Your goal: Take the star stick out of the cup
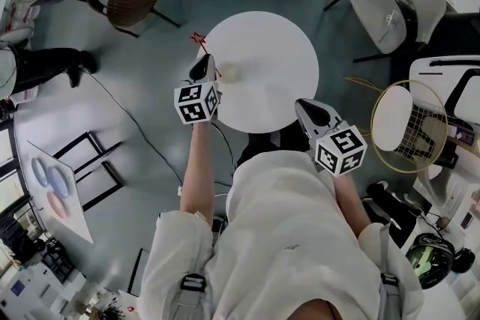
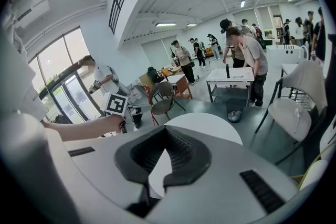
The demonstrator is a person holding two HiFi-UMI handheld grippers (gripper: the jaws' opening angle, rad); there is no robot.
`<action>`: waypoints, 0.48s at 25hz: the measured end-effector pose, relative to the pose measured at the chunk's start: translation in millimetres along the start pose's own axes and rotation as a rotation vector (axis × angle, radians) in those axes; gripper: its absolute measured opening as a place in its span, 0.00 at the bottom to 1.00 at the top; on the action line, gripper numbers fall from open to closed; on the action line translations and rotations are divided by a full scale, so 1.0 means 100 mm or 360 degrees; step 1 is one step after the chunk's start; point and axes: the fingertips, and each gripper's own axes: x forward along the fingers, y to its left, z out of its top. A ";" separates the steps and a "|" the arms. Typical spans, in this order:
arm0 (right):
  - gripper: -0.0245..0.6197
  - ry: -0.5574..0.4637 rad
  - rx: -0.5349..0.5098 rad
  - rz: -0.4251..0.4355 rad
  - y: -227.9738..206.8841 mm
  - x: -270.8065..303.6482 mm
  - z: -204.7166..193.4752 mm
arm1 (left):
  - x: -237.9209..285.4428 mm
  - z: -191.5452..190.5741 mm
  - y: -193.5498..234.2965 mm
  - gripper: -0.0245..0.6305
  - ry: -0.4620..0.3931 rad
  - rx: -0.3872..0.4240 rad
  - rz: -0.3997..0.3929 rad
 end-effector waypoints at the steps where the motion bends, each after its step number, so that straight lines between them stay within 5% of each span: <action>1: 0.05 -0.0007 -0.0002 -0.0002 0.02 0.00 0.00 | -0.05 0.04 -0.01 0.07 -0.0017 0.0000 -0.0009; 12: 0.05 -0.0071 -0.0033 -0.0004 0.28 -0.01 0.03 | -0.60 0.38 -0.17 0.07 -0.0190 0.0000 -0.0131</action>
